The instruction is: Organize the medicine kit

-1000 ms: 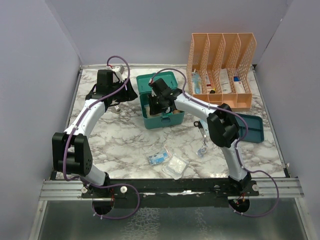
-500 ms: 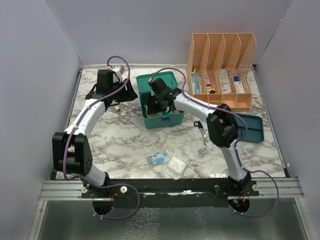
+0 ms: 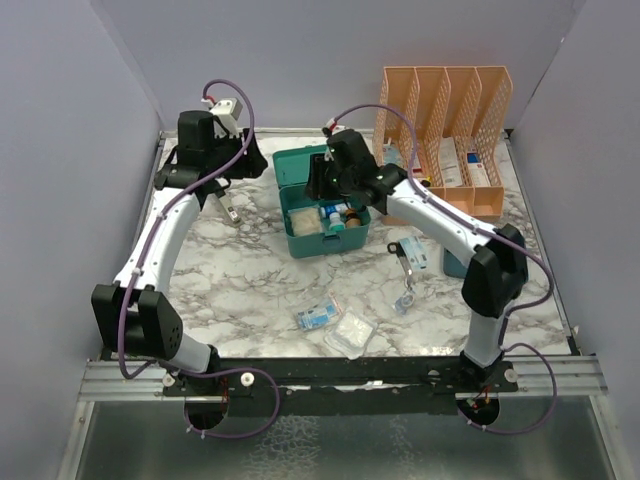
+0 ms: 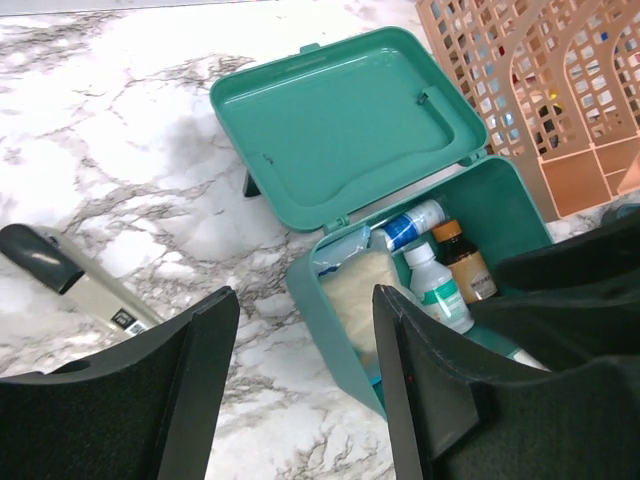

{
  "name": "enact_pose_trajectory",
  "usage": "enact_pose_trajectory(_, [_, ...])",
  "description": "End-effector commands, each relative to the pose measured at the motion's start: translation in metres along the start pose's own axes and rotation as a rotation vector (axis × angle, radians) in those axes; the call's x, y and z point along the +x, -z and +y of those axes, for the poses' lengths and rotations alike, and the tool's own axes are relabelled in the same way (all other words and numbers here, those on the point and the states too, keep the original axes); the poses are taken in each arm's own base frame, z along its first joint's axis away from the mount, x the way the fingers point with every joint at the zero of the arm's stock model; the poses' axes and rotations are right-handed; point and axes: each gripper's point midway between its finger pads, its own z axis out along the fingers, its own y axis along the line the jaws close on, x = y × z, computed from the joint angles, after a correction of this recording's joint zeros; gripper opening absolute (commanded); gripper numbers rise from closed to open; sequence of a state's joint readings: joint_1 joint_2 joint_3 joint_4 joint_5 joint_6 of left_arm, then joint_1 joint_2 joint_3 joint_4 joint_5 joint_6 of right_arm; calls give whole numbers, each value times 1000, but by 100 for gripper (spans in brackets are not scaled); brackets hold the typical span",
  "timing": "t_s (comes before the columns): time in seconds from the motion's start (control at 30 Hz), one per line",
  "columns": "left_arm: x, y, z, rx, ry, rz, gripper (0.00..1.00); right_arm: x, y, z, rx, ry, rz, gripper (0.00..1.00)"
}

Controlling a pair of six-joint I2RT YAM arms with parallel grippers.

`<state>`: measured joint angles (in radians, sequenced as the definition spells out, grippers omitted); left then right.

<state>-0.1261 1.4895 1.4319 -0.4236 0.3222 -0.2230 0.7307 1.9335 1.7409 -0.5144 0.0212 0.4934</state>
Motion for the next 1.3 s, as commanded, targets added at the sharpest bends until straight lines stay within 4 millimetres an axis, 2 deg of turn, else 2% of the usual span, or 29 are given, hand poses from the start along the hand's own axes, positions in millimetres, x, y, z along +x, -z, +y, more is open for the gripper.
enact_pose_trajectory(0.0, [-20,31,4,-79,-64,-59,61,-21,33,-13,62,-35,-120,44])
enact_pose_trajectory(0.13, [-34,56,12,-171,-63,-118,70,-18,62,-8,-1,46,-142,42])
enact_pose_trajectory(0.2, [-42,76,19,-246,-24,-169,77,-15,81,-4,-51,90,-150,42])
enact_pose_trajectory(0.23, [-42,83,22,-267,-12,-185,83,-12,89,-2,-69,105,-154,42])
enact_pose_trajectory(0.27, [-40,90,23,-277,-2,-196,94,-8,97,-2,-84,109,-158,42])
enact_pose_trajectory(0.3, [-37,94,21,-269,3,-197,98,-5,104,0,-104,111,-162,42])
enact_pose_trajectory(0.37, [-25,98,10,-204,-13,-179,99,4,115,6,-156,108,-148,43])
enact_pose_trajectory(0.47, [15,92,-6,-82,3,-93,93,25,128,16,-247,120,-102,43])
enact_pose_trajectory(0.53, [39,91,-27,27,-10,-46,89,41,134,14,-270,123,-82,43])
enact_pose_trajectory(0.73, [117,86,-96,341,-75,141,81,71,153,-14,-195,85,-88,43])
enact_pose_trajectory(0.83, [149,85,-120,430,-105,201,78,88,157,-29,-153,50,-84,43])
enact_pose_trajectory(0.97, [181,74,-141,460,-178,229,73,106,155,-54,-51,-43,-103,43])
enact_pose_trajectory(1.07, [204,62,-155,466,-249,212,71,111,153,-70,25,-98,-120,43])
enact_pose_trajectory(1.27, [244,41,-148,381,-413,251,68,134,145,-113,246,-196,-97,43])
